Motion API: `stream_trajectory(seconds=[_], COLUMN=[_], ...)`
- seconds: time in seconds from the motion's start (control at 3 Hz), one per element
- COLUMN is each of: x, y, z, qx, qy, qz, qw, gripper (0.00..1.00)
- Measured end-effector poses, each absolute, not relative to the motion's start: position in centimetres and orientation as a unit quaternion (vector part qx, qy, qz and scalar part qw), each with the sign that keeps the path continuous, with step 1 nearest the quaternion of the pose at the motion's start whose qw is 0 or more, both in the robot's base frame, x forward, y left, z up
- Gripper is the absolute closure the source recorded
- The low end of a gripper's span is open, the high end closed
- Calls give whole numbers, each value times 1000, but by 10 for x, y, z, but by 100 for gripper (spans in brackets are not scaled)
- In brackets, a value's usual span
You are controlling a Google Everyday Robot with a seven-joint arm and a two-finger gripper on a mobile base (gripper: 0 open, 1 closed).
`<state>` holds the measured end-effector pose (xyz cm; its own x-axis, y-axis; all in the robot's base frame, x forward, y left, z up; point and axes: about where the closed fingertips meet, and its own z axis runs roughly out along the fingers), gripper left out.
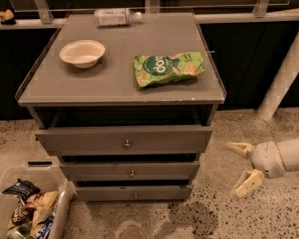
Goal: Close top drawer
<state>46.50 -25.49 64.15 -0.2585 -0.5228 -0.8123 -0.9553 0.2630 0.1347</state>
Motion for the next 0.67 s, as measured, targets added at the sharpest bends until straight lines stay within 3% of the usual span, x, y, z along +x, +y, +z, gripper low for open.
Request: stream_trajectory(seconds=[0.67], x=[442], y=[-161], z=[656], qx=[-659], qy=[552], qz=[413], qw=[301], gripper=[0])
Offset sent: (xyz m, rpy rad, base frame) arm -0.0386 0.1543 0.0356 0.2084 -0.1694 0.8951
